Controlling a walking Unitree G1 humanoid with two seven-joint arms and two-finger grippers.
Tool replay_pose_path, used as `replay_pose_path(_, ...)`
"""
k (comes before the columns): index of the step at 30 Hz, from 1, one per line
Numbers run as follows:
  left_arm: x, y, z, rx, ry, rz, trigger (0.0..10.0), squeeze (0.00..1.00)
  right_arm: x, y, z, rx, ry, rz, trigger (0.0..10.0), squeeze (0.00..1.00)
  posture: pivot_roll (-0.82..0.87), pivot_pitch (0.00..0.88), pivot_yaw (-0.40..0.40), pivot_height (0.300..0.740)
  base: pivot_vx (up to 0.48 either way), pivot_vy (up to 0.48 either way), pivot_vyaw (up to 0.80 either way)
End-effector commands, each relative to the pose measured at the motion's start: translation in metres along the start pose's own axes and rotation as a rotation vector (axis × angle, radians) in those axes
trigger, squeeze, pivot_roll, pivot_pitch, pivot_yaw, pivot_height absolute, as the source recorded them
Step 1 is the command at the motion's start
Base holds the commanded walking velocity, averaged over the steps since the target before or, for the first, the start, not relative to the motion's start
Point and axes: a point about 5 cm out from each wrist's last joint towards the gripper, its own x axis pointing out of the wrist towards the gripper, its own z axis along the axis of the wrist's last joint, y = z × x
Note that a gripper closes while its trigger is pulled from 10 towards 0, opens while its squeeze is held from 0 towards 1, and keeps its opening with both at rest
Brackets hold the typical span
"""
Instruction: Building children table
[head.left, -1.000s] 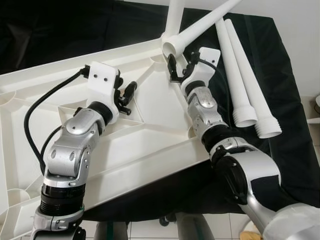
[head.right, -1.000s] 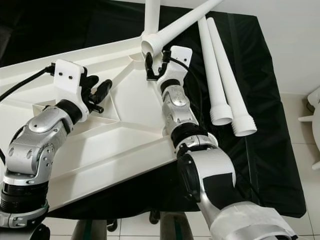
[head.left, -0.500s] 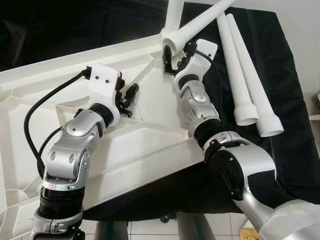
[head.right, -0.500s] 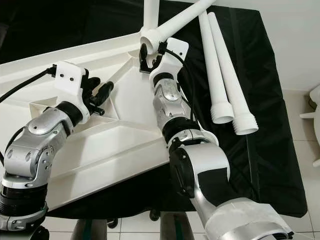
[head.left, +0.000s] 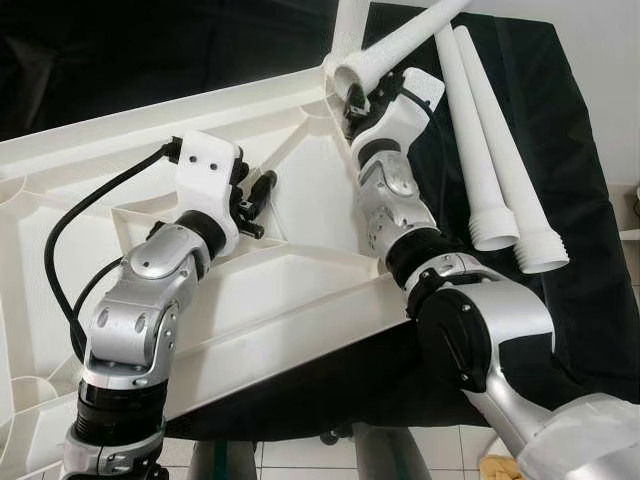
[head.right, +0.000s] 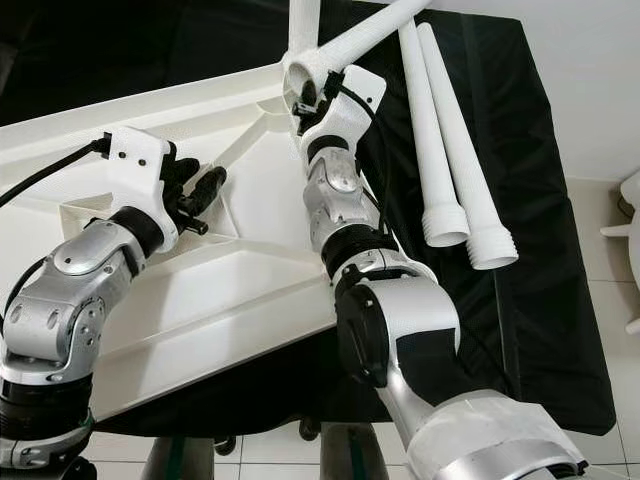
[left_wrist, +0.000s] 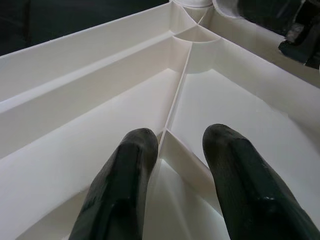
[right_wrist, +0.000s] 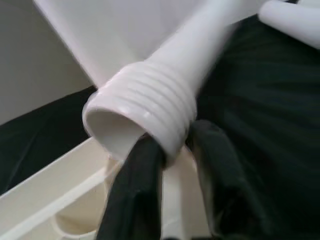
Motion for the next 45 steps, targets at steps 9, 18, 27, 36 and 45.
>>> replay_pose_path(9,-0.003,-0.004,-0.003,-0.007,0.02,-0.015,10.0,0.0,-0.004,-0.002,-0.011,0.05,0.053,-0.017,0.0,0.0,0.24,0.306,-0.047,0.74,0.0,0.0,0.0)
replay_pose_path(18,0.001,-0.004,-0.004,-0.009,0.012,-0.029,10.0,0.0,-0.007,-0.012,-0.006,-0.051,-0.042,-0.045,10.0,0.0,0.21,0.289,-0.041,0.74,0.0,0.0,0.0)
replay_pose_path(27,0.009,0.0,-0.003,-0.002,0.009,-0.056,10.0,0.0,-0.023,-0.044,-0.005,-0.184,-0.184,-0.09,10.0,0.0,0.16,0.26,-0.025,0.74,0.0,0.0,0.0)
replay_pose_path(36,0.023,0.013,0.0,0.012,0.008,-0.072,10.0,0.0,-0.057,-0.088,-0.008,-0.326,-0.27,-0.096,10.0,0.0,0.1,0.204,0.023,0.74,0.0,0.0,0.0)
replay_pose_path(45,0.041,0.014,0.005,0.031,-0.018,-0.102,10.0,0.0,-0.058,-0.086,0.035,-0.364,-0.464,-0.07,10.0,0.0,0.06,0.157,0.062,0.74,0.0,0.0,0.0)
